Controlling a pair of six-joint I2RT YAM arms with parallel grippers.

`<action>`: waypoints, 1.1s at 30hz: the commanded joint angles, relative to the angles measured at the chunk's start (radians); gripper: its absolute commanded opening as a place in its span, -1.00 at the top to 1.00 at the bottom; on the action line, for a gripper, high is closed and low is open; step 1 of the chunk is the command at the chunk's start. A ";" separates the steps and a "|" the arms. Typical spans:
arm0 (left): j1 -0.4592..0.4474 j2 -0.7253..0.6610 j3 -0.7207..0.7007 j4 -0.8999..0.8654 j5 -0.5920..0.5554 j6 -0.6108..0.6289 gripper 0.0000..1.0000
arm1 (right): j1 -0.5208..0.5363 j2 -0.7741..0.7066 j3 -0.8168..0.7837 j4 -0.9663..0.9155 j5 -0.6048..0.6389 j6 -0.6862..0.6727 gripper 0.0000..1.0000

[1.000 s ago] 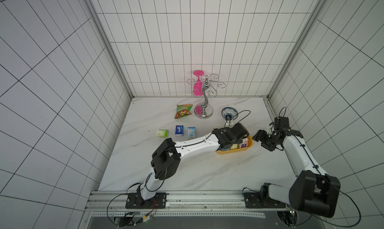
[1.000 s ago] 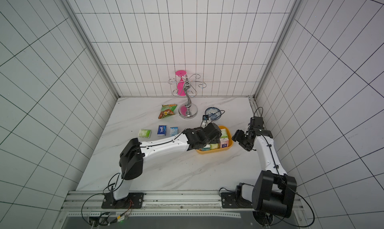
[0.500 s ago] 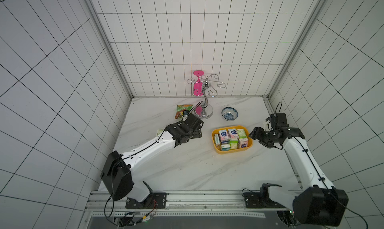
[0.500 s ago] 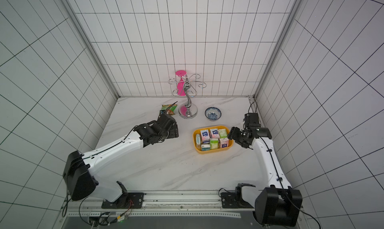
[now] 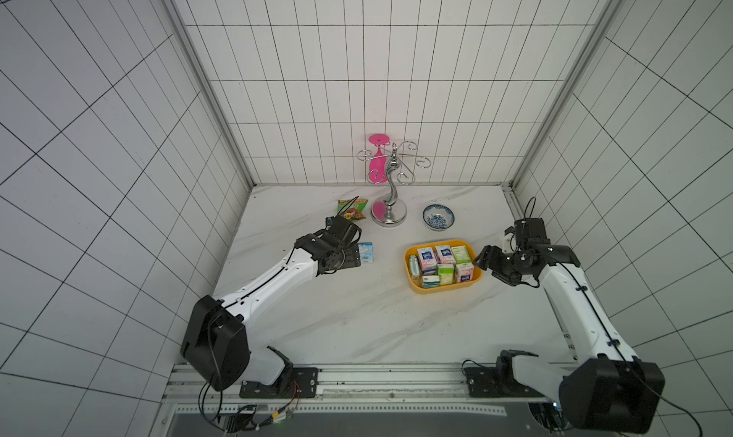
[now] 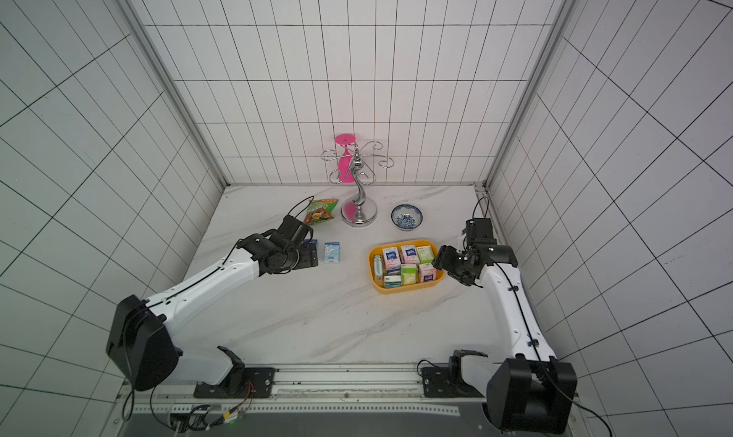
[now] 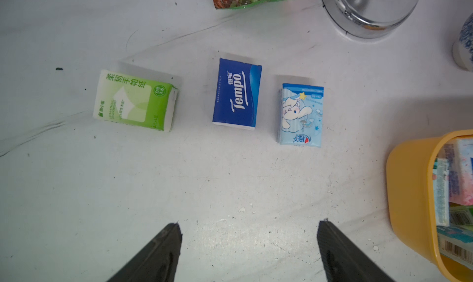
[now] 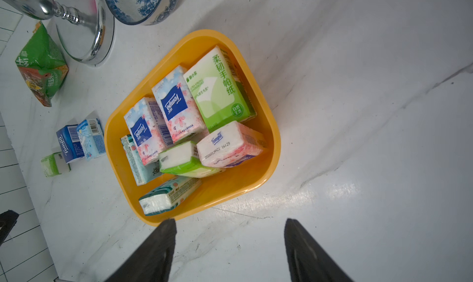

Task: Put the pocket tissues into the storage box
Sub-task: Pick up the pocket tissues from the center of the board.

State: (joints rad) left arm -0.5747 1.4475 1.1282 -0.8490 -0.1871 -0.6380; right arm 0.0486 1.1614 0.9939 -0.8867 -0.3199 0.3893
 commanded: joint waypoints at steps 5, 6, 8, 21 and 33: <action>0.025 0.186 0.116 0.034 0.044 0.081 -0.69 | 0.016 0.024 0.016 -0.015 -0.020 -0.021 -0.42; 0.030 0.219 0.140 0.043 0.056 0.087 -0.69 | 0.017 0.024 0.018 -0.016 -0.021 -0.024 -0.42; 0.040 0.281 0.194 0.052 0.074 0.092 -0.69 | 0.016 0.021 0.018 -0.015 -0.021 -0.027 -0.42; 0.023 0.574 0.438 0.034 0.120 0.083 -0.68 | 0.017 0.043 0.045 -0.016 -0.005 -0.043 -0.42; 0.001 0.688 0.479 0.041 0.097 0.067 -0.53 | 0.017 0.042 0.050 -0.034 0.016 -0.053 -0.42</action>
State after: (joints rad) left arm -0.5762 2.1078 1.5730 -0.8234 -0.0776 -0.5678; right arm 0.0570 1.2026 0.9958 -0.8894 -0.3279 0.3508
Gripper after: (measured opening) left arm 0.768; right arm 0.711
